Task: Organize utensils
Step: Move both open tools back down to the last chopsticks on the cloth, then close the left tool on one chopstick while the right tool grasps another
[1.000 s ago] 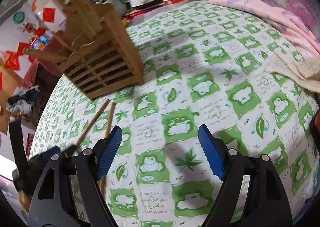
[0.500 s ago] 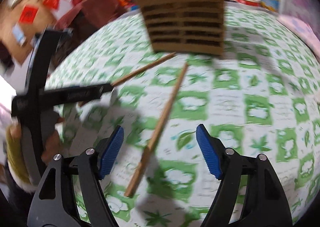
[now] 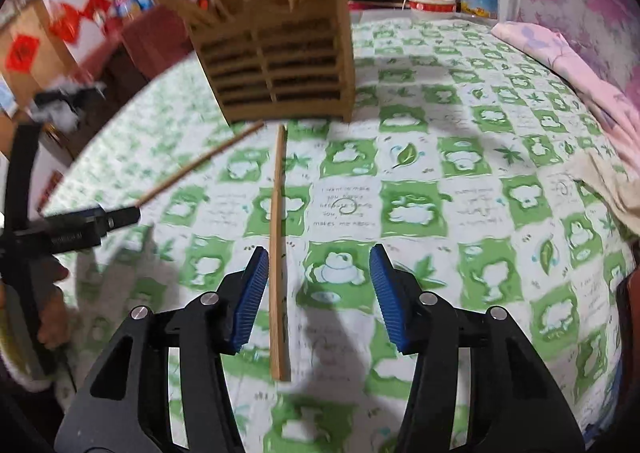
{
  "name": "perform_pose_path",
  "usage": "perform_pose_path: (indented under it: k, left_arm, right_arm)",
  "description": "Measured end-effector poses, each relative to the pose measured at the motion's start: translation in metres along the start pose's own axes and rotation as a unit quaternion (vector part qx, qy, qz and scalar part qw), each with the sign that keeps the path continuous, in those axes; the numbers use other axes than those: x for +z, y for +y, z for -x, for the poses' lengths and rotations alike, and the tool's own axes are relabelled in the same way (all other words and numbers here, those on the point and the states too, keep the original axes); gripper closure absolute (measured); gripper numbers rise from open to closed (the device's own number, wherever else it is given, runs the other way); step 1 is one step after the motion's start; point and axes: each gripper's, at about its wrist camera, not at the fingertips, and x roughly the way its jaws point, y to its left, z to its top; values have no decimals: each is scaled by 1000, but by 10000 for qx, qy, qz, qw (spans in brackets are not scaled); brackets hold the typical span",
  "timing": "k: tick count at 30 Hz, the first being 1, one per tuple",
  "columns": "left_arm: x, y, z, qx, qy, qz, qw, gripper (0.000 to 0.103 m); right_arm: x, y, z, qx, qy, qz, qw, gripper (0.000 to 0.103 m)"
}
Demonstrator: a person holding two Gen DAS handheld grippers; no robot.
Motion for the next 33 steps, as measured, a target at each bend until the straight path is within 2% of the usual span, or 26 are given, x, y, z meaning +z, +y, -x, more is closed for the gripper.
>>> perform_pose_path:
  k: [3, 6, 8, 10, 16, 18, 20, 23, 27, 32, 33]
  left_arm:
    - [-9, 14, 9, -226, -36, 108, 9997, 8]
    - [-18, 19, 18, -549, -132, 40, 9984, 19]
    - [-20, 16, 20, -759, -139, -88, 9970, 34]
    - [-20, 10, 17, -657, -109, -204, 9976, 43]
    - [-18, -7, 11, -312, -192, -612, 9975, 53]
    - [-20, -11, 11, -213, -221, -720, 9969, 65]
    - [-23, -14, 12, -231, -230, -823, 9961, 93]
    - [-32, -23, 17, -468, -220, -994, 9937, 95]
    - [-40, -36, 21, -256, -391, -1254, 9910, 95]
    - [-36, -28, 18, -348, -279, -1079, 9932, 95]
    - [-36, -29, 18, -348, -271, -1079, 9932, 95]
  right_arm:
    - [-5, -9, 6, 78, -51, -142, 9999, 50]
    - [-11, -10, 3, 204, 9, -195, 9996, 50]
    - [-17, -10, 3, 239, 4, -175, 9996, 50]
    - [-23, -7, 8, 254, -45, -123, 9996, 50]
    - [-22, -10, 9, 312, -101, -180, 9993, 50]
    - [-23, -9, 9, 311, -114, -164, 9993, 50]
    - [-23, -7, 9, 311, -110, -107, 9994, 50]
    - [-24, -2, 9, 310, -101, 20, 9995, 52]
    - [-27, 7, 9, 314, -97, 260, 9991, 53]
    - [-32, 19, 4, 209, 20, 563, 9982, 54]
    - [-33, 23, 1, 90, 85, 667, 9977, 61]
